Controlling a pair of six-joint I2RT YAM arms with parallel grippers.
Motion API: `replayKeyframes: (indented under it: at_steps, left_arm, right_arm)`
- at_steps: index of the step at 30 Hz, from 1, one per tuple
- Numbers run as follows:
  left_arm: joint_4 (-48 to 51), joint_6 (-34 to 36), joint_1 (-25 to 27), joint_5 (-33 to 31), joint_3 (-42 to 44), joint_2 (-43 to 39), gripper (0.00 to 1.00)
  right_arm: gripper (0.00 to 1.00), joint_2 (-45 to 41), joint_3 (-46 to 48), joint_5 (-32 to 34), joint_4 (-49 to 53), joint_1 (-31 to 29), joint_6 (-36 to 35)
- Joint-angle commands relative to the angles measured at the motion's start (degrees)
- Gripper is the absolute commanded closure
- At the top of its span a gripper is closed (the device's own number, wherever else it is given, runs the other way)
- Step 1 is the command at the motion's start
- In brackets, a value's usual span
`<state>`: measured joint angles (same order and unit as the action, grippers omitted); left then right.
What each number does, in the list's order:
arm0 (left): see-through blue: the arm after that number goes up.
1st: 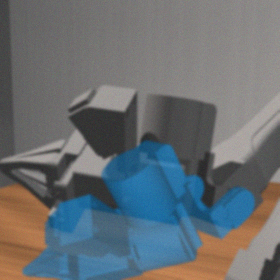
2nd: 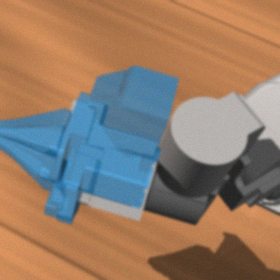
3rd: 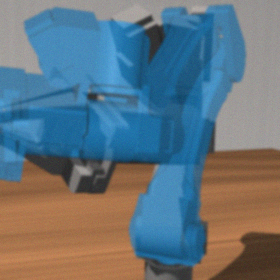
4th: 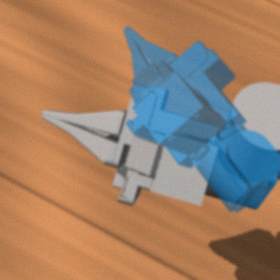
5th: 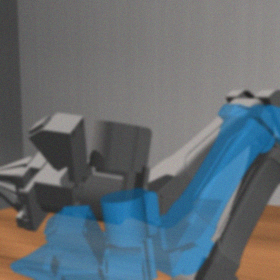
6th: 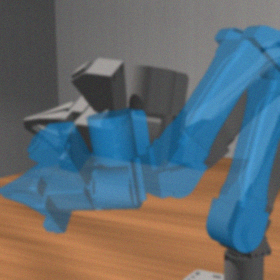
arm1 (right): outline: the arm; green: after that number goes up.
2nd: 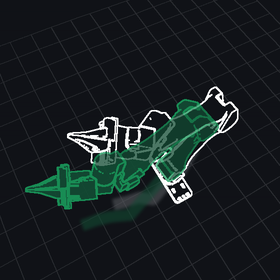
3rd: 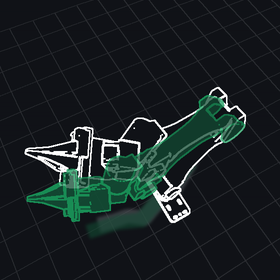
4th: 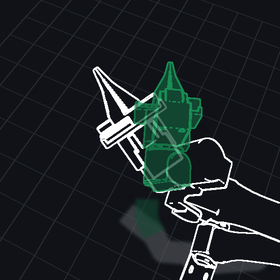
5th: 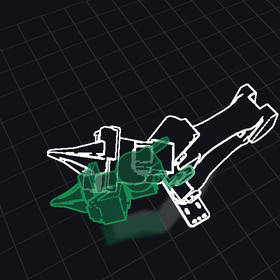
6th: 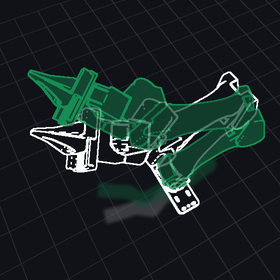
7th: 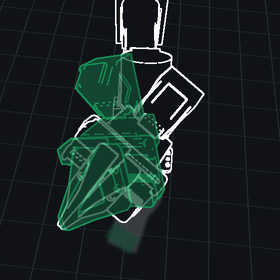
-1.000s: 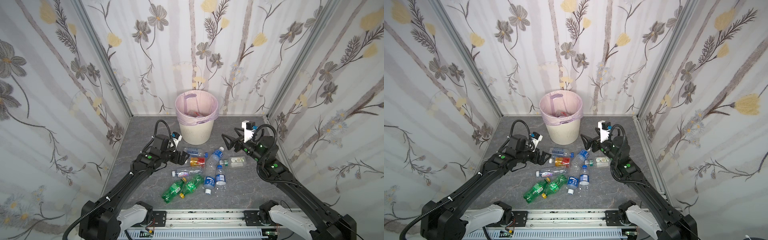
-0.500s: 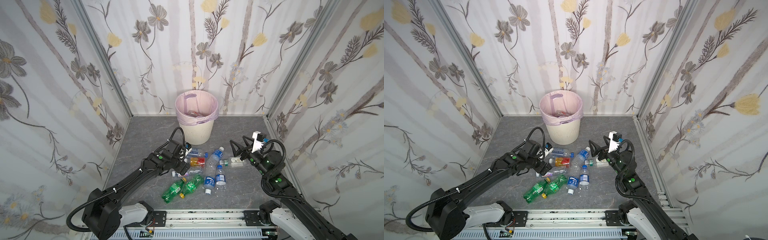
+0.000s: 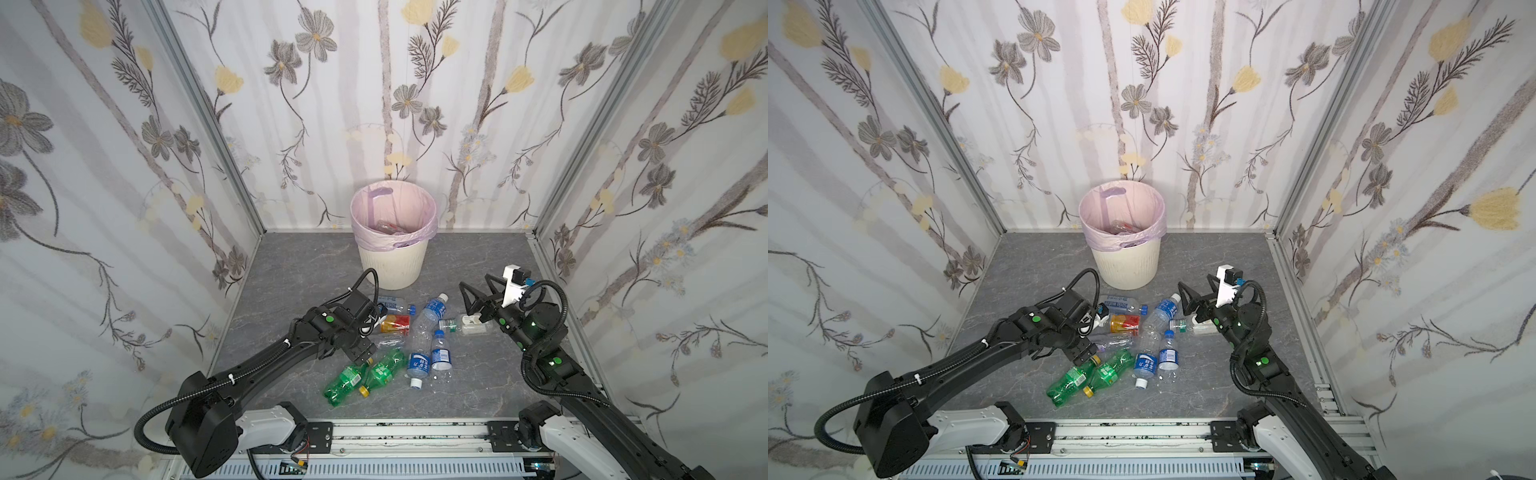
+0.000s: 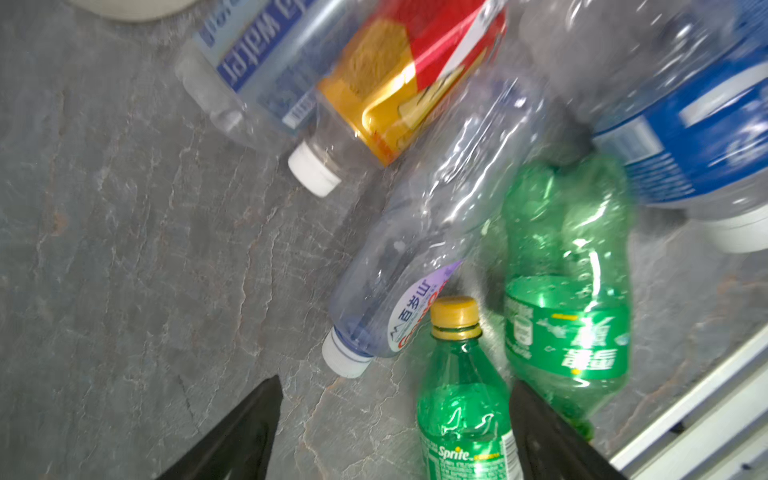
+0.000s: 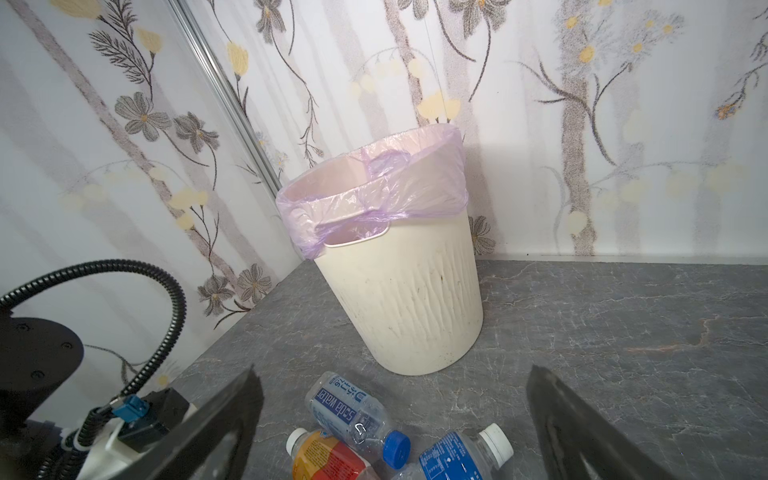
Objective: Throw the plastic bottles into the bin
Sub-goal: 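Lower the left gripper onto a green Sprite bottle and grasp it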
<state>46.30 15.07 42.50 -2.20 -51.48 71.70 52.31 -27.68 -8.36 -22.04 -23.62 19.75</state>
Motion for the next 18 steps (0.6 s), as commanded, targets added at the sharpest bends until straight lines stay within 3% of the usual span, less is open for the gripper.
replayKeyframes:
  at_steps: [1,6,14,18]
  left_arm:
    - [4.7,2.5,1.5,-0.4,1.9,0.2,0.12]
    - [6.2,1.8,1.6,4.0,3.5,-0.1,0.14]
    - [7.7,2.2,1.7,3.6,6.3,0.9,0.15]
    - [7.7,1.9,1.7,3.9,6.9,3.6,0.21]
  right_arm:
    - [0.00,-0.2,0.5,1.6,0.2,0.0,-0.8]
    - [0.00,0.0,1.2,2.3,-0.1,0.1,-1.1]
    - [0.00,1.2,1.3,3.2,-0.4,0.2,-1.5]
    - [0.00,1.3,1.8,4.0,-0.5,0.2,-1.9]
